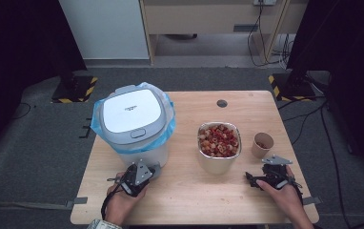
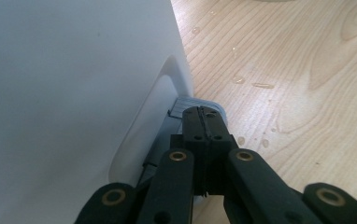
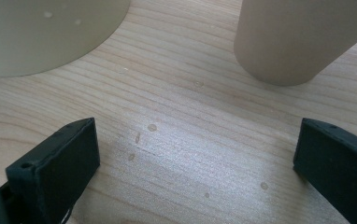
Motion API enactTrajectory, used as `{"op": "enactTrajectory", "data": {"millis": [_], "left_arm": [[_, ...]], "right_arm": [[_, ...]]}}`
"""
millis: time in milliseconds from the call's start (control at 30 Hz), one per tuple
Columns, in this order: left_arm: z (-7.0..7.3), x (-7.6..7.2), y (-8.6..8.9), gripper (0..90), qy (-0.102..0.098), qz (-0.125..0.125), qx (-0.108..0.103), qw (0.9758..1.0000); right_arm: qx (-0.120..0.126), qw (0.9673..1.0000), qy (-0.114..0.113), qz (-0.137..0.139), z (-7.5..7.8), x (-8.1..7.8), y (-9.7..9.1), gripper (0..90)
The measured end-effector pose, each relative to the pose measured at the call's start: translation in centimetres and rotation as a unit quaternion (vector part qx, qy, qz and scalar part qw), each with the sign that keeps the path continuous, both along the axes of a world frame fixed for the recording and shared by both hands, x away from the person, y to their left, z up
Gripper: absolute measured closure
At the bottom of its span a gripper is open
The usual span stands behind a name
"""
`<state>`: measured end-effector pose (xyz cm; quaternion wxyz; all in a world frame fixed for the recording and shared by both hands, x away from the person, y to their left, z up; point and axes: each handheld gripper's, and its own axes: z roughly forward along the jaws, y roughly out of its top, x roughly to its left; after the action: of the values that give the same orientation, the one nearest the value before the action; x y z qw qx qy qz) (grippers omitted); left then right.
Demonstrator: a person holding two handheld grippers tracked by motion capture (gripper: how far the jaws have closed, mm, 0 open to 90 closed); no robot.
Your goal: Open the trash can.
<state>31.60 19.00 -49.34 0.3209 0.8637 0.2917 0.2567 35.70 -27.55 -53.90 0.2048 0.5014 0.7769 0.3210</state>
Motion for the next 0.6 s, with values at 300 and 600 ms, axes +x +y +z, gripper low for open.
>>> {"op": "enactTrajectory", "data": {"millis": [300,600], "left_arm": [[-0.73,0.32,-0.58,89.7,-0.001,0.007,0.032,0.9994],[-1.03,0.40,-0.50,89.8,0.007,0.019,0.020,0.9996]], "right_arm": [[0.000,1.0000,0.000,0.000,0.00,-0.01,0.00,0.8],[-0.001,1.0000,0.000,0.001,0.00,-0.05,0.00,0.8]]}}
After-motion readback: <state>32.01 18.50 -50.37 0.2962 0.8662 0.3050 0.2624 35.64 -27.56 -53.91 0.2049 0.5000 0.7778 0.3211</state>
